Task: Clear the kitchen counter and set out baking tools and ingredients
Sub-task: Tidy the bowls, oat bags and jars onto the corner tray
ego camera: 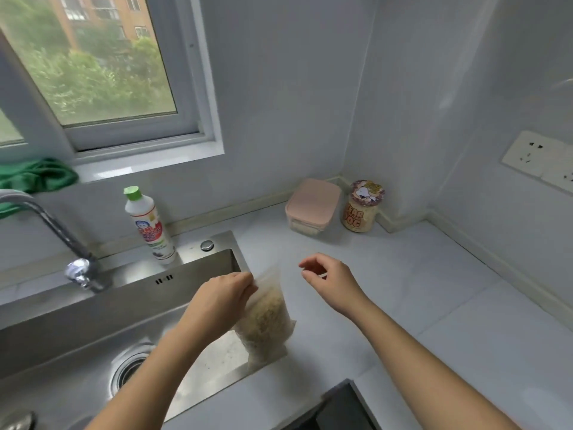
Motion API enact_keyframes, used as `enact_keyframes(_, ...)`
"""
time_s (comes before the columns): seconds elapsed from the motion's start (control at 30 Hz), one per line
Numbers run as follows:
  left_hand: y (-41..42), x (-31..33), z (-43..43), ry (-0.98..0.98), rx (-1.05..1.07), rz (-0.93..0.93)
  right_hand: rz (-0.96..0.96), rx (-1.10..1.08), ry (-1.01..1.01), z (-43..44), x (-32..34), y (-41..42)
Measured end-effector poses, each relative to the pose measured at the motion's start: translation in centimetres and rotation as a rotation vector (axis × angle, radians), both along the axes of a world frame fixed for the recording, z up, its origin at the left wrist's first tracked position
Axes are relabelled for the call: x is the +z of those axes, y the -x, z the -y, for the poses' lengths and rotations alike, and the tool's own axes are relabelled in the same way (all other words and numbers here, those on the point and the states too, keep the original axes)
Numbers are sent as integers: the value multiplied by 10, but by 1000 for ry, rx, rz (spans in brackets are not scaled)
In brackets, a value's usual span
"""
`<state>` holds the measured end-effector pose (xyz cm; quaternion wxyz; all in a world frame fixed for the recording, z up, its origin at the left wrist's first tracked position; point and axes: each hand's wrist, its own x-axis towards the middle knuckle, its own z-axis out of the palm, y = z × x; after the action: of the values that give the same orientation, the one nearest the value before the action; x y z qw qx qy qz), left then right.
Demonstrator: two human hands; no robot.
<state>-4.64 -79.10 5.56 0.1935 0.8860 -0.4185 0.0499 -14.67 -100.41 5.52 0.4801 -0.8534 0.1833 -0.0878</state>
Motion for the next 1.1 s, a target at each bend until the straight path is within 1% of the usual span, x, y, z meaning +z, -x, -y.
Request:
enact_keyframes(0.17, -54, -3, -79, 57, 97, -82, -24, 75, -21, -68, 6, -92)
enact_keyframes(0.37, -104, -15, -154, 143, 214, -117, -37, 94, -133, -150, -8, -196)
enact_keyframes(0.63, -144, -29, -189, 226, 273, -162, -146, 107, -157, -195, -26, -283)
enact_keyframes(0.8, -164, -41, -198, 286, 294, -181, -145, 87, -223, -211, -34, -321)
enact_keyframes(0.97, -173, -46, -198, 331, 334, -229, -161, 75, -210, -216, -50, -344)
enact_keyframes(1.1, -179, -49, -194, 347, 330, -223, -137, 88, -178, -216, -60, -358)
